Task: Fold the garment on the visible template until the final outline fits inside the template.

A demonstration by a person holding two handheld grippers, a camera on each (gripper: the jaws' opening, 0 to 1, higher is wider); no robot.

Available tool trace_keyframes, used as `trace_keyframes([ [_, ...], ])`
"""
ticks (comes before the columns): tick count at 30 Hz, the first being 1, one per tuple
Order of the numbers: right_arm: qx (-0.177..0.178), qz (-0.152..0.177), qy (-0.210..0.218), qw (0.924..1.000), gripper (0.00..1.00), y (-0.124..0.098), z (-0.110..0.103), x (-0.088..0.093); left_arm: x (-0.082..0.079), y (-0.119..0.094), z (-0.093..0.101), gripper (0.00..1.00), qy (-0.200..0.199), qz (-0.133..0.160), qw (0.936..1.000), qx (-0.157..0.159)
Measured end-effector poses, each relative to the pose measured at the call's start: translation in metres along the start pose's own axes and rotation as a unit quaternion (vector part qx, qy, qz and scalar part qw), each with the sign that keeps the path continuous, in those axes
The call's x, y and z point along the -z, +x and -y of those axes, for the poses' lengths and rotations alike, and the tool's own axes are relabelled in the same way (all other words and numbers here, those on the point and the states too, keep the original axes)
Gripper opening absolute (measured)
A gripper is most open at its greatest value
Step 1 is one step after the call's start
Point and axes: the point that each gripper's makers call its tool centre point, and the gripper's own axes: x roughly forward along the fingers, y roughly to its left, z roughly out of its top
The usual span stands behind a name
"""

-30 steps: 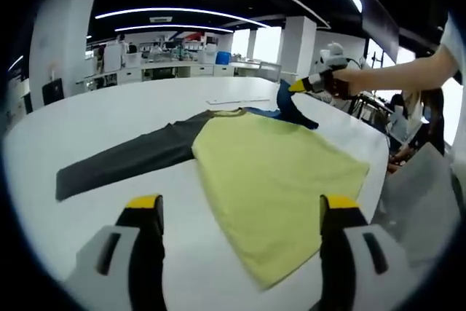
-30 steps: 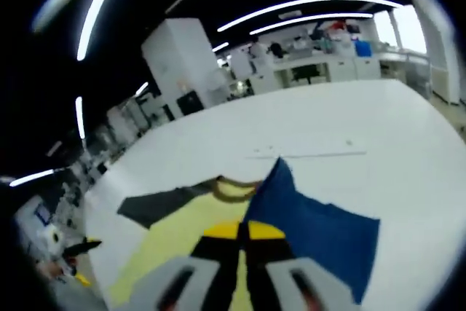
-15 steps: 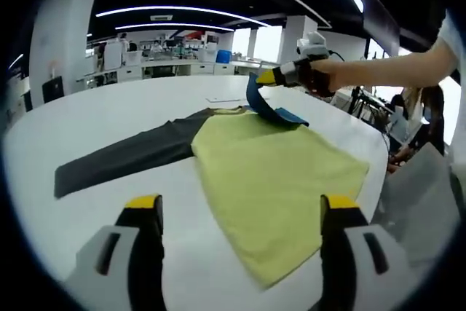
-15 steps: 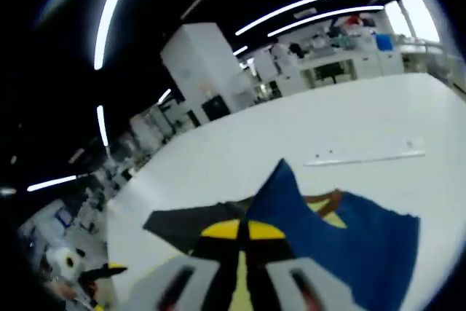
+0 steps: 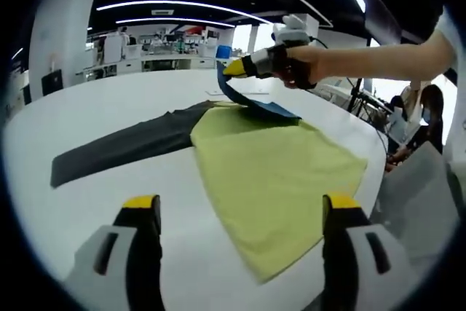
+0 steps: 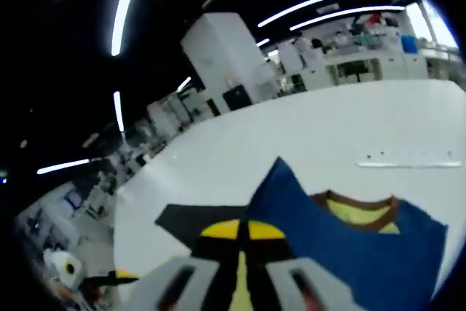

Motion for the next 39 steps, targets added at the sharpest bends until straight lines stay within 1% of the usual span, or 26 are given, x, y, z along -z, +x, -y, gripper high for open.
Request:
trace_keyframes([
  [7, 0.003, -0.038, 0.000, 0.9993, 0.00, 0.019, 0.001, 0.033, 0.006, -0.001, -0.003, 0.88, -0.008, -0.003, 1.0000, -0.004],
  [11, 0.006, -0.056, -0.001, 0.9984, 0.00, 0.027, 0.007, 0.048, 0.011, -0.003, -0.005, 0.88, -0.016, -0.005, 0.9998, -0.009],
  [13, 0.007, -0.064, 0.001, 0.9979, 0.00, 0.029, 0.006, 0.054, 0.015, -0.005, -0.009, 0.88, -0.020, -0.005, 0.9997, -0.011],
  [14, 0.008, -0.068, 0.003, 0.9976, 0.00, 0.034, 0.013, 0.059, 0.016, -0.005, -0.010, 0.88, -0.022, -0.005, 0.9997, -0.012],
  [15, 0.008, -0.070, 0.005, 0.9975, 0.00, 0.036, 0.015, 0.061, 0.017, -0.005, -0.011, 0.88, -0.023, -0.006, 0.9996, -0.013],
  [19, 0.006, -0.084, 0.006, 0.9964, 0.00, 0.037, 0.007, 0.070, 0.020, -0.006, -0.014, 0.88, -0.026, -0.009, 0.9995, -0.017],
  [21, 0.007, -0.089, 0.006, 0.9960, 0.00, 0.041, 0.013, 0.074, 0.020, -0.006, -0.013, 0.87, -0.027, -0.010, 0.9994, -0.017],
  [23, 0.006, -0.094, 0.009, 0.9955, 0.00, 0.042, 0.011, 0.075, 0.019, -0.006, -0.013, 0.87, -0.028, -0.008, 0.9994, -0.018],
  [25, 0.004, -0.102, 0.005, 0.9947, 0.00, 0.046, 0.015, 0.080, 0.019, -0.005, -0.013, 0.87, -0.030, -0.007, 0.9994, -0.019],
  [28, 0.003, -0.104, -0.004, 0.9945, 0.00, 0.045, 0.013, 0.081, 0.020, -0.004, -0.014, 0.87, -0.031, -0.007, 0.9993, -0.019],
  [29, -0.006, -0.098, -0.010, 0.9951, 0.01, 0.044, 0.009, 0.079, 0.020, -0.003, -0.012, 0.87, -0.032, -0.006, 0.9993, -0.019],
  [30, -0.011, -0.090, -0.016, 0.9957, 0.06, 0.046, 0.008, 0.076, 0.020, -0.003, -0.011, 0.87, -0.033, -0.007, 0.9993, -0.018],
  [31, -0.009, -0.090, -0.015, 0.9958, 0.11, 0.046, 0.008, 0.077, 0.021, -0.002, -0.010, 0.87, -0.033, -0.008, 0.9993, -0.018],
  [33, -0.014, -0.088, -0.026, 0.9957, 0.20, 0.045, 0.007, 0.077, 0.023, -0.002, -0.009, 0.87, -0.035, -0.008, 0.9992, -0.015],
  [34, -0.016, -0.087, -0.037, 0.9954, 0.22, 0.043, 0.005, 0.078, 0.023, -0.002, -0.009, 0.87, -0.035, -0.008, 0.9992, -0.015],
  [35, -0.016, -0.087, -0.038, 0.9953, 0.23, 0.043, 0.005, 0.079, 0.023, -0.002, -0.007, 0.87, -0.035, -0.008, 0.9993, -0.014],
  [36, -0.028, -0.078, -0.042, 0.9957, 0.25, 0.040, 0.000, 0.077, 0.023, -0.002, -0.007, 0.87, -0.034, -0.009, 0.9993, -0.014],
  [38, -0.032, -0.074, -0.042, 0.9958, 0.32, 0.039, 0.001, 0.076, 0.024, -0.002, -0.008, 0.87, -0.035, -0.008, 0.9993, -0.014],
  [39, -0.032, -0.070, -0.045, 0.9960, 0.37, 0.039, 0.001, 0.075, 0.023, -0.002, -0.007, 0.87, -0.035, -0.007, 0.9992, -0.014],
])
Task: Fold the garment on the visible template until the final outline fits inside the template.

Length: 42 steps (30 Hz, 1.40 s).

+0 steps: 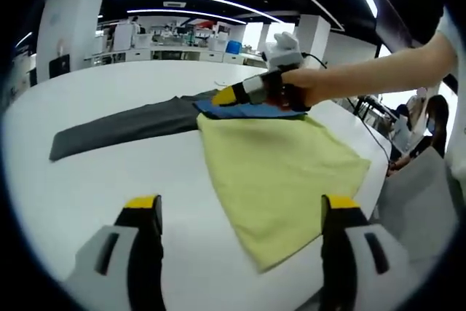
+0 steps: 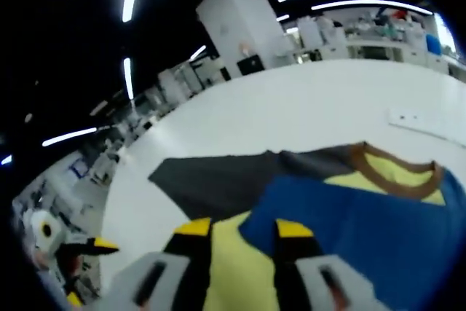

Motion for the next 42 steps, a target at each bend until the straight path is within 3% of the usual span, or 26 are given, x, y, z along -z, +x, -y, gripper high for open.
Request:
trace_keyframes([
  [6, 0.007, 0.046, -0.005, 0.9989, 0.76, -0.015, -0.004, -0.004, -0.002, -0.002, -0.001, 0.87, 0.000, 0.003, 1.0000, -0.002],
  [8, 0.000, 0.072, -0.010, 0.9973, 0.82, -0.019, -0.010, -0.010, -0.003, -0.002, -0.003, 0.87, -0.004, 0.007, 1.0000, -0.003],
  [13, 0.004, 0.066, -0.051, 0.9965, 0.98, -0.026, -0.017, -0.002, -0.004, 0.001, -0.005, 0.87, -0.010, 0.008, 0.9999, -0.003],
  [20, 0.017, 0.048, -0.071, 0.9961, 0.99, -0.041, -0.007, 0.007, -0.010, 0.002, -0.003, 0.87, -0.002, 0.012, 0.9999, 0.004],
  [27, 0.025, 0.064, -0.062, 0.9957, 0.99, -0.069, -0.008, 0.013, -0.018, 0.001, -0.002, 0.87, 0.001, 0.019, 0.9998, 0.012],
  [32, 0.030, 0.070, -0.058, 0.9954, 0.99, -0.095, -0.007, 0.021, -0.021, -0.001, -0.006, 0.87, 0.011, 0.018, 0.9996, 0.017],
  [38, 0.048, 0.056, -0.069, 0.9949, 0.99, -0.126, -0.002, 0.042, -0.021, -0.002, -0.013, 0.87, 0.015, 0.016, 0.9995, 0.022],
  [42, 0.065, 0.072, -0.058, 0.9936, 0.99, -0.152, 0.001, 0.044, -0.021, -0.004, -0.017, 0.87, 0.019, 0.013, 0.9995, 0.023],
])
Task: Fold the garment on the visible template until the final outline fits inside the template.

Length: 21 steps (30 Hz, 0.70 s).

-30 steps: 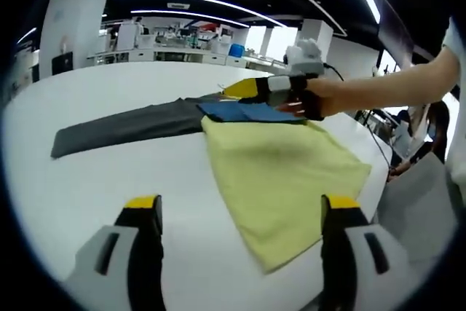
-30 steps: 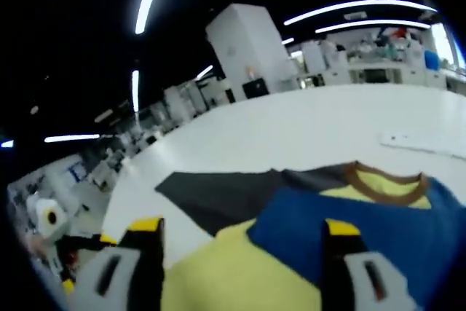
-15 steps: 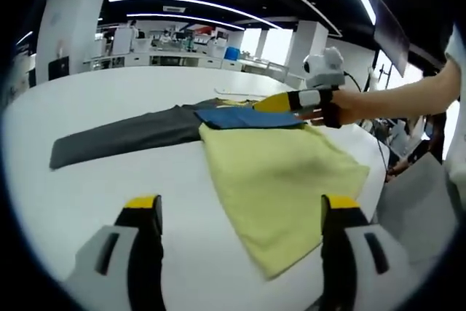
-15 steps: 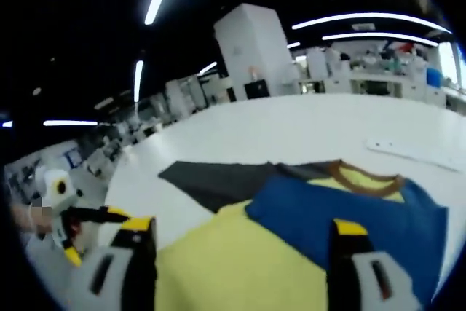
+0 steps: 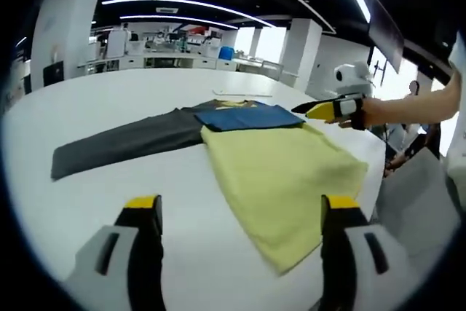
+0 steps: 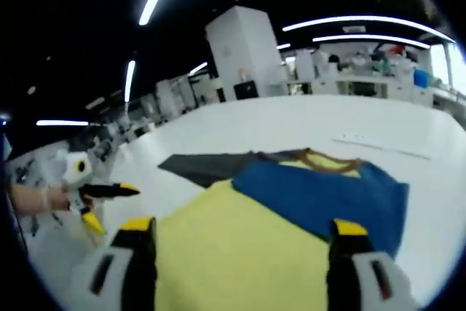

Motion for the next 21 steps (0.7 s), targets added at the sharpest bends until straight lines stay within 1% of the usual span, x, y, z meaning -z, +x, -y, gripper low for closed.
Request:
trace_keyframes([
  [2, 0.007, 0.000, 0.003, 1.0000, 0.99, -0.010, 0.005, 0.003, -0.002, -0.001, -0.001, 0.87, 0.000, 0.001, 1.0000, 0.000],
  [3, 0.018, 0.007, 0.003, 0.9998, 0.99, -0.018, 0.009, 0.004, -0.002, -0.002, -0.002, 0.87, 0.000, 0.001, 1.0000, 0.001],
  [5, 0.025, 0.010, 0.007, 0.9996, 0.99, -0.026, 0.012, 0.007, -0.004, -0.003, -0.004, 0.87, 0.000, 0.003, 1.0000, 0.000],
  [7, 0.035, 0.007, 0.013, 0.9993, 0.99, -0.034, 0.017, 0.013, -0.003, -0.003, -0.007, 0.87, -0.001, 0.002, 1.0000, 0.001],
  [8, 0.043, 0.005, 0.017, 0.9989, 0.99, -0.040, 0.020, 0.018, -0.003, -0.003, -0.006, 0.87, -0.002, 0.001, 1.0000, 0.002],
  [10, 0.050, 0.005, 0.023, 0.9985, 0.99, -0.046, 0.025, 0.023, -0.004, -0.004, -0.008, 0.87, -0.004, 0.000, 1.0000, 0.004],
  [13, 0.062, 0.007, 0.028, 0.9977, 0.99, -0.056, 0.028, 0.026, -0.010, -0.006, -0.012, 0.87, -0.020, 0.009, 0.9997, 0.005],
  [15, 0.082, 0.013, 0.030, 0.9961, 0.99, -0.064, 0.036, 0.026, -0.011, -0.008, -0.020, 0.87, -0.014, 0.007, 0.9999, 0.001],
  [16, 0.081, 0.016, 0.031, 0.9961, 0.99, -0.065, 0.036, 0.025, -0.013, -0.010, -0.025, 0.87, -0.005, 0.004, 1.0000, -0.003],
  [18, 0.085, 0.020, 0.041, 0.9953, 0.99, -0.071, 0.036, 0.026, -0.016, -0.013, -0.031, 0.87, 0.000, 0.003, 1.0000, -0.005],
  [20, 0.089, 0.018, 0.038, 0.9951, 0.99, -0.076, 0.036, 0.026, -0.018, -0.016, -0.042, 0.87, 0.007, -0.001, 0.9999, -0.011],
  [21, 0.092, 0.016, 0.037, 0.9950, 0.99, -0.079, 0.039, 0.027, -0.019, -0.017, -0.051, 0.86, 0.008, 0.000, 0.9998, -0.019],
])
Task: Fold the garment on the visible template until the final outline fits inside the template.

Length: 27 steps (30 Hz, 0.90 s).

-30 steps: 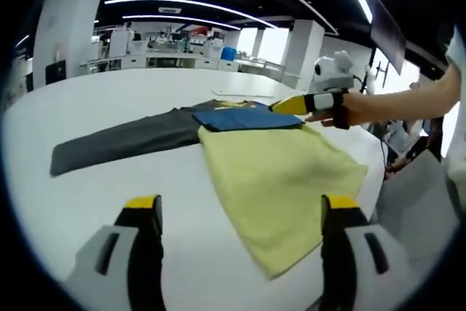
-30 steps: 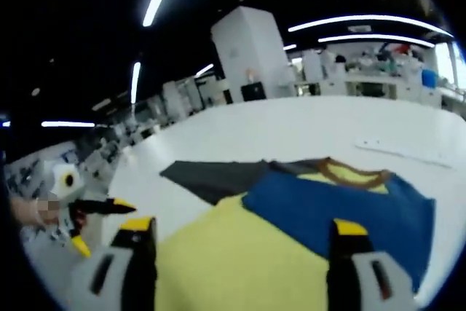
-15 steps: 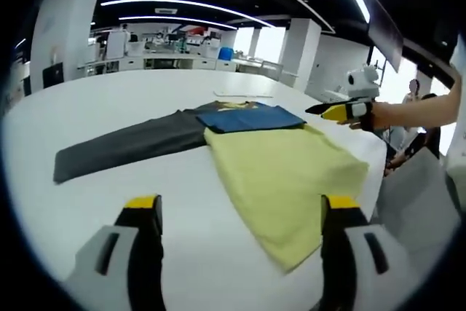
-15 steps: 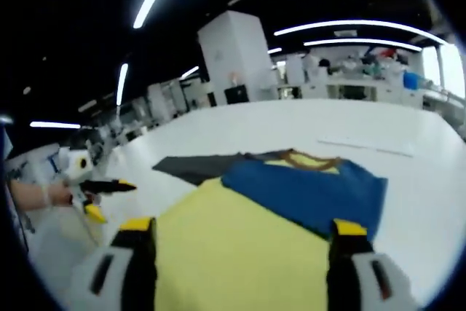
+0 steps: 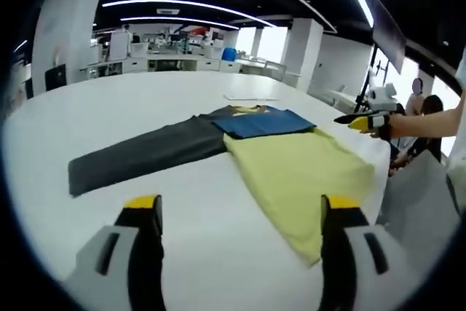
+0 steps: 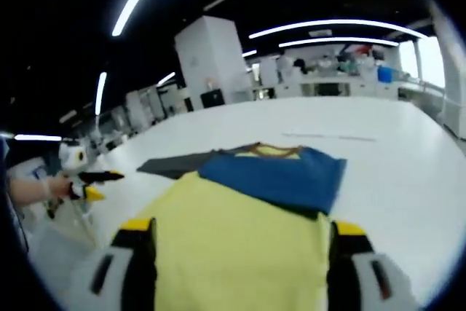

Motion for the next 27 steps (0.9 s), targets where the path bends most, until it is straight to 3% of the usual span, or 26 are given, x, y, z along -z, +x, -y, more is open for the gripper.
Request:
trace_keyframes([
  [3, 0.001, -0.001, -0.002, 1.0000, 0.99, -0.007, 0.004, 0.000, 0.002, -0.002, -0.013, 0.82, -0.019, 0.001, 0.9998, -0.008],
  [6, 0.009, -0.001, -0.007, 0.9999, 0.99, -0.016, 0.006, 0.000, 0.008, -0.006, -0.045, 0.86, -0.027, 0.003, 0.9986, -0.046],
  [8, 0.013, 0.001, -0.001, 0.9999, 0.99, -0.022, 0.010, 0.000, 0.008, -0.009, -0.057, 0.83, -0.029, 0.008, 0.9981, -0.055],
  [10, 0.015, 0.002, 0.001, 0.9999, 0.99, -0.026, 0.007, 0.001, 0.014, -0.012, -0.079, 0.83, -0.039, 0.000, 0.9949, -0.093],
  [15, 0.022, -0.002, 0.007, 0.9997, 0.99, -0.035, 0.014, 0.006, 0.018, -0.015, -0.126, 0.83, -0.061, 0.021, 0.9883, -0.138],
  [18, 0.025, -0.006, 0.009, 0.9996, 0.99, -0.040, 0.011, 0.009, 0.023, -0.016, -0.144, 0.82, -0.076, 0.015, 0.9841, -0.160],
  [23, 0.038, 0.002, 0.016, 0.9992, 0.99, -0.053, 0.015, 0.010, 0.022, -0.016, -0.158, 0.76, -0.084, 0.015, 0.9808, -0.175],
  [27, 0.046, 0.000, 0.019, 0.9987, 0.99, -0.062, 0.015, 0.016, 0.014, -0.022, -0.177, 0.79, -0.122, 0.042, 0.9696, -0.208],
])
